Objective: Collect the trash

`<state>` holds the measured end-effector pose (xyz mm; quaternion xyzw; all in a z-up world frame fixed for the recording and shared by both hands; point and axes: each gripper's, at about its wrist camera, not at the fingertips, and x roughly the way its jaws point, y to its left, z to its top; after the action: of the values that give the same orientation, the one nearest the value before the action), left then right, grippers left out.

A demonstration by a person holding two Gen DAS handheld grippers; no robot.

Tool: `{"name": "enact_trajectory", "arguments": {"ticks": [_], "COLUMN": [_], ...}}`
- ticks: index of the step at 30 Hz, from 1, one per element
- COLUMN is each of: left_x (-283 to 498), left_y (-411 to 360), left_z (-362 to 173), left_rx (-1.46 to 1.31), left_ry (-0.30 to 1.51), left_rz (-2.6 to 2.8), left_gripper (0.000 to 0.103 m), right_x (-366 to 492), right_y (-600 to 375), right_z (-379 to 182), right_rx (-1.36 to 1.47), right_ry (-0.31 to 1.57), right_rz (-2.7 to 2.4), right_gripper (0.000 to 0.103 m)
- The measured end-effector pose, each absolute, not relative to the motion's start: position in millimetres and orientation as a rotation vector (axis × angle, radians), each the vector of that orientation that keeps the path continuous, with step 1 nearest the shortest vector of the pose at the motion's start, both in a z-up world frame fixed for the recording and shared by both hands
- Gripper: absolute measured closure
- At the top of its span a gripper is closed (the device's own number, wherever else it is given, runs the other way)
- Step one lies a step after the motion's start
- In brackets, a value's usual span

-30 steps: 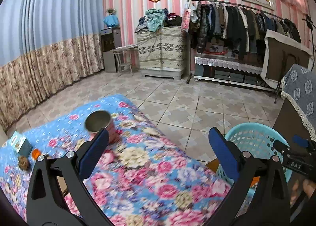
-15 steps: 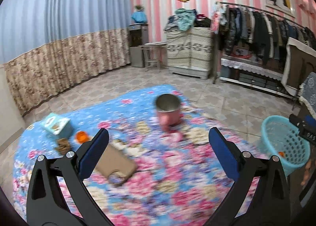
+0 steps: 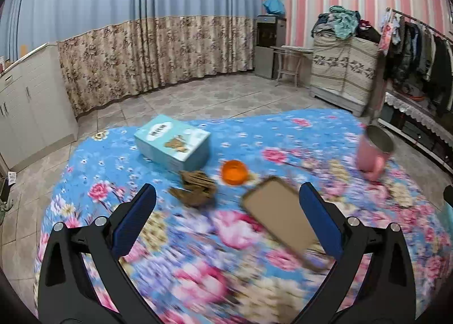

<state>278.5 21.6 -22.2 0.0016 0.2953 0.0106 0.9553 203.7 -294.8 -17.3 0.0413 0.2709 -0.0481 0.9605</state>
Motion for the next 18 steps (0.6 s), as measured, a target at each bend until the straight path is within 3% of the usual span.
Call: {"name": "enact_trajectory", "arguments": {"ticks": [11,16,18], "left_x": [347,364,369], "left_y": [76,68,64], "left_z": [-62,-79,-86], "left_rx": [-0.062,-0.014,0.013], "left_ry": [0.754,0.815,0.83], "left_rz": [0.05,0.049,0.047], "left_gripper": [0.007,0.014,0.023], "right_x": [267,278,282], "right_y": [-232,-220,-219], "right_z": [-43,-55,-58], "right_rx": [0.07,0.044,0.046], "right_ry": [0.595,0.608,0.624], "right_rz": [0.036,0.052,0.052], "right_gripper": [0.005,0.004,0.004]}}
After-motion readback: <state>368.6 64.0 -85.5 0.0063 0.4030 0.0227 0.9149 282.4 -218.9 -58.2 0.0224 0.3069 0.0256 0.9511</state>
